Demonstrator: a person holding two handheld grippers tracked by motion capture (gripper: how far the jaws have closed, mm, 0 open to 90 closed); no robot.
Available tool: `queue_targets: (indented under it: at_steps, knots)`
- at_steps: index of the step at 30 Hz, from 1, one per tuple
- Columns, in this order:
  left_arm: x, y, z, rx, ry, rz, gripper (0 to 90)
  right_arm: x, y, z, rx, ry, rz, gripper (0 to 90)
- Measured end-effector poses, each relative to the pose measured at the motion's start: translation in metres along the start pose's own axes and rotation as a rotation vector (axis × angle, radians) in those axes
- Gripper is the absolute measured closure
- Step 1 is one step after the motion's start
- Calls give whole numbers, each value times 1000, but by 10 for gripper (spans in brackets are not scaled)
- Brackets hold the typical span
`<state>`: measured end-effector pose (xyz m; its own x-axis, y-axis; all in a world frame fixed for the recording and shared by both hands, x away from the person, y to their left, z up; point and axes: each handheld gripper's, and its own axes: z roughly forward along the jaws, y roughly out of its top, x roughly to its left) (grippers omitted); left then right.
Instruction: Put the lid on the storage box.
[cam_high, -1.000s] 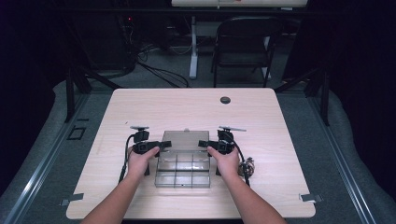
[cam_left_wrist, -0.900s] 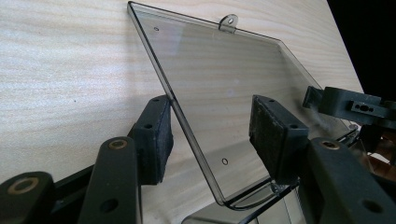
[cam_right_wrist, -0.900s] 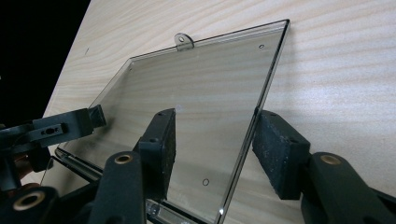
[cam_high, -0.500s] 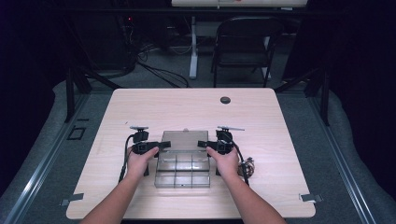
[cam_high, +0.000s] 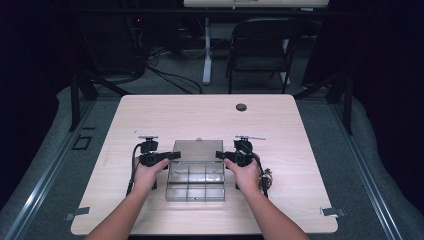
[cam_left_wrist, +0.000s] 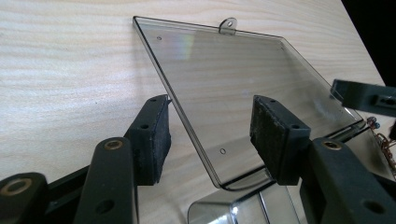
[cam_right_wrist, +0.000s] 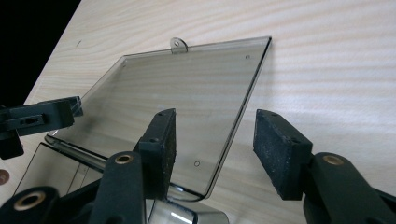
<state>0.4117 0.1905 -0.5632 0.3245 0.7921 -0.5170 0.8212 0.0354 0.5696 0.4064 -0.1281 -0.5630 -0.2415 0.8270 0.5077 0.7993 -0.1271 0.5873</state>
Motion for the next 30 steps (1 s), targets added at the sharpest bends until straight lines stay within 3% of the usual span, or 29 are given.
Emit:
queue_targets:
  at_steps: [4,9,14,15,17,18,23,27,30]
  knots:
    - [-3,-1,-6,-4,14,15,491,4,1,-8,-13,-4,-44,497]
    - [-8,-5,-19,-23,27,44,486,12,-2,-21,6,-36,-162,505]
    - [-12,-9,-31,-34,37,75,479,19,-6,-29,25,-3,-185,522]
    - [-13,-12,-36,-43,30,79,478,24,-9,-35,34,-14,-239,542]
    - [-14,-14,-39,-44,29,78,478,26,-10,-36,34,-15,-255,543]
    - [-15,-16,-41,-46,26,80,478,29,-13,-39,56,-18,-290,546]
    - [-17,-23,-47,-49,13,120,506,32,-20,-43,55,-39,-361,553]
    - [-17,-28,-53,-63,25,148,528,33,-24,-47,62,-17,-377,557]
    - [-17,-31,-57,-66,11,140,528,33,-28,-53,65,-18,-390,561]
